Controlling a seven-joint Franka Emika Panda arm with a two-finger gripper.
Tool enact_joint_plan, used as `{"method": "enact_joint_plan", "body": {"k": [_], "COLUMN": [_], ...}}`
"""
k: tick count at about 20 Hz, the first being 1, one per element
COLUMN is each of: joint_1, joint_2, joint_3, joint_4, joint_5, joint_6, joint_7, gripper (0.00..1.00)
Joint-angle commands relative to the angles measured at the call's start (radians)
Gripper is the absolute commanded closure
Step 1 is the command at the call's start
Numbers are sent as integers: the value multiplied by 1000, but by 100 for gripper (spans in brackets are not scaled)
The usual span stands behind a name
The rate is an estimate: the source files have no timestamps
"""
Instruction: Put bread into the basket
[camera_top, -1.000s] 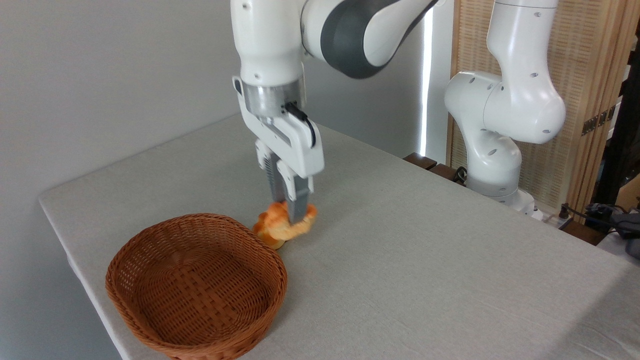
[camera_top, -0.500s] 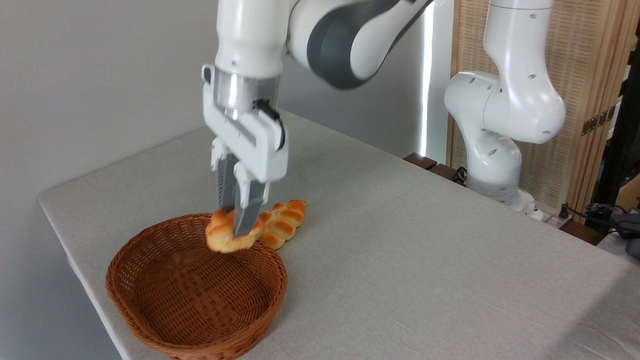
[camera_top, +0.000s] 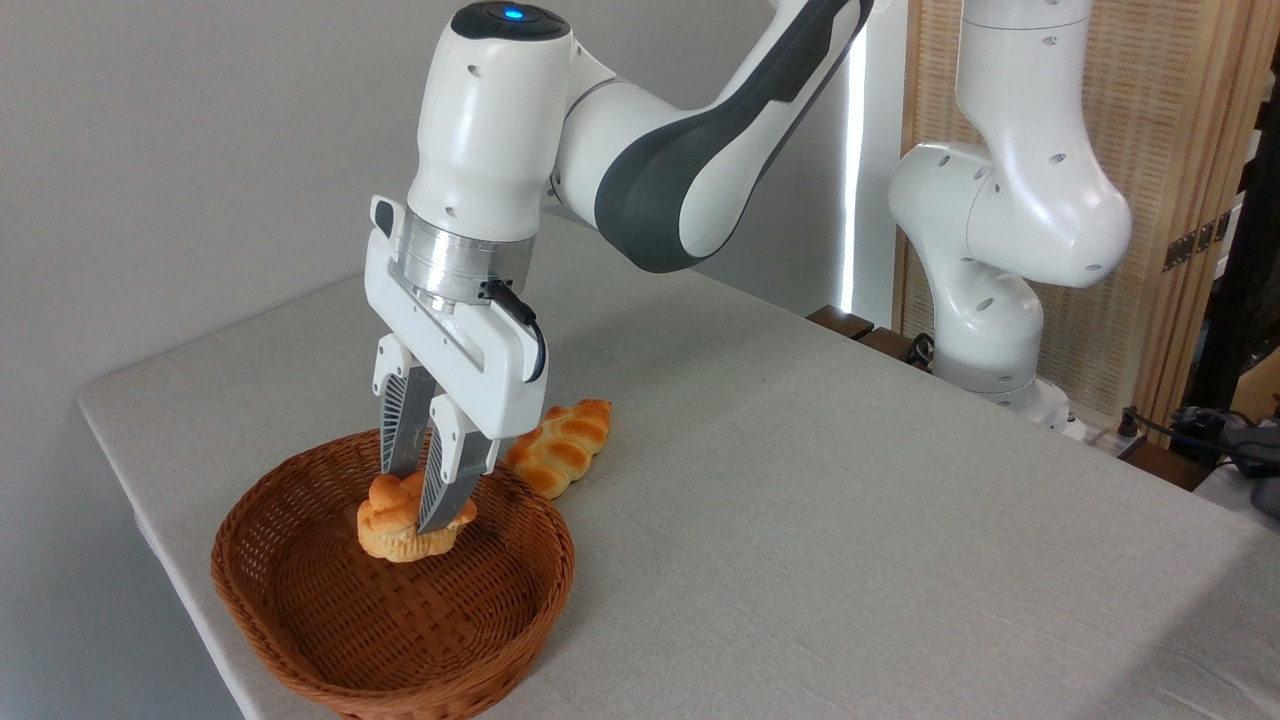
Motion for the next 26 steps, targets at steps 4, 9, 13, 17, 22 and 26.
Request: {"method": "enact_joint_plan", "body": {"k": [4,9,13,17,22,26], "joint_1": [-5,-8,-8,-10,-8,-8], "joint_2": [2,1,-16,-53,-53,-64], "joint_3": [-2,-4,-4,-8,9,-2], "joint_4": [9,8,9,72,287,336], "joint_5": [-21,-19,-13,65,65,82], "joint_6": [4,4,-10,-185,-552,-674], "joint_7": [-9,-48,-71,-207,-215,-207], "gripper": [0,0,0,0,0,0]}}
